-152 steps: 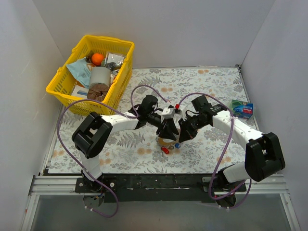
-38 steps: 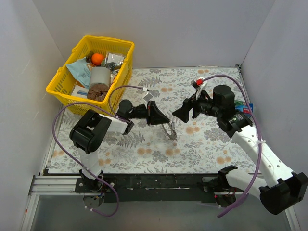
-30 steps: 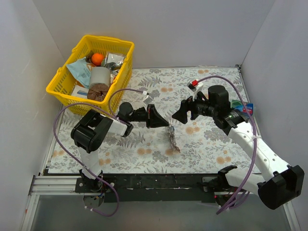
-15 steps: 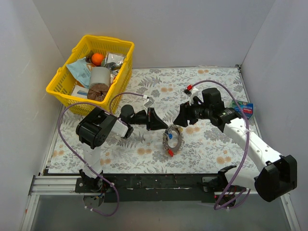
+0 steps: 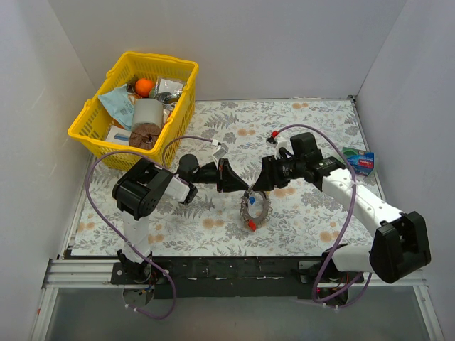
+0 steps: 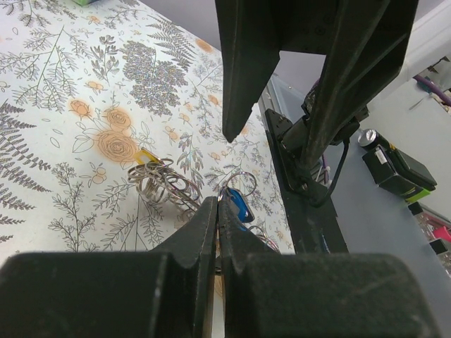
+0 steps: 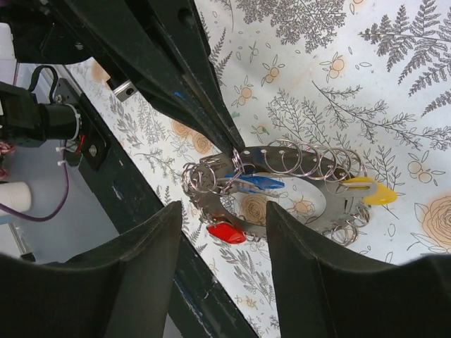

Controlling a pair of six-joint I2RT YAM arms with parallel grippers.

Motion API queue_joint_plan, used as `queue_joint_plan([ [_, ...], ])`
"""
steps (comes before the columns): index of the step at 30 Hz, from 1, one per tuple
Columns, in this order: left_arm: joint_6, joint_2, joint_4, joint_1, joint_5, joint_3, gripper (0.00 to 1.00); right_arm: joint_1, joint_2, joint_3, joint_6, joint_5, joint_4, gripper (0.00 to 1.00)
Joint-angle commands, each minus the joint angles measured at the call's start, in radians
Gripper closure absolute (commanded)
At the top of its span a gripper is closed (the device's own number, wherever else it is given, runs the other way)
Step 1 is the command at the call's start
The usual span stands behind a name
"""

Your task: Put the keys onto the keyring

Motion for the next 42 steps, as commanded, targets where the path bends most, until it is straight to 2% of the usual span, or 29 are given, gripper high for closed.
queue_joint_plan([
  [1,0.002,-0.022,0.511,-0.001,0.014,0.016,1.00,-0.002,0.025,0.005,0.044,-0.027,0.012,0.44],
  [11,-0.001,-0.025,0.511,-0.003,0.024,0.013,1.00,0.013,0.085,0.048,0.083,-0.014,0.020,0.49],
  [22,-0.003,-0.028,0.511,-0.004,0.029,0.008,1.00,0.021,0.125,0.063,0.108,-0.012,0.030,0.61],
  [27,-0.003,-0.030,0.511,-0.003,0.032,0.010,1.00,0.021,0.129,0.059,0.106,-0.006,0.027,0.68],
  [30,-0.004,-0.030,0.511,-0.004,0.035,0.013,1.00,0.021,0.131,0.051,0.102,-0.003,0.026,0.76],
  [31,-0.004,-0.030,0.511,-0.004,0.037,0.014,1.00,0.021,0.132,0.047,0.100,-0.003,0.023,0.83],
  [37,-0.004,-0.031,0.511,-0.004,0.038,0.017,1.00,0.021,0.132,0.022,0.083,-0.008,0.018,0.97],
  [42,-0.004,-0.033,0.511,-0.003,0.041,0.019,1.00,0.021,0.137,-0.007,0.070,-0.021,0.029,0.99],
])
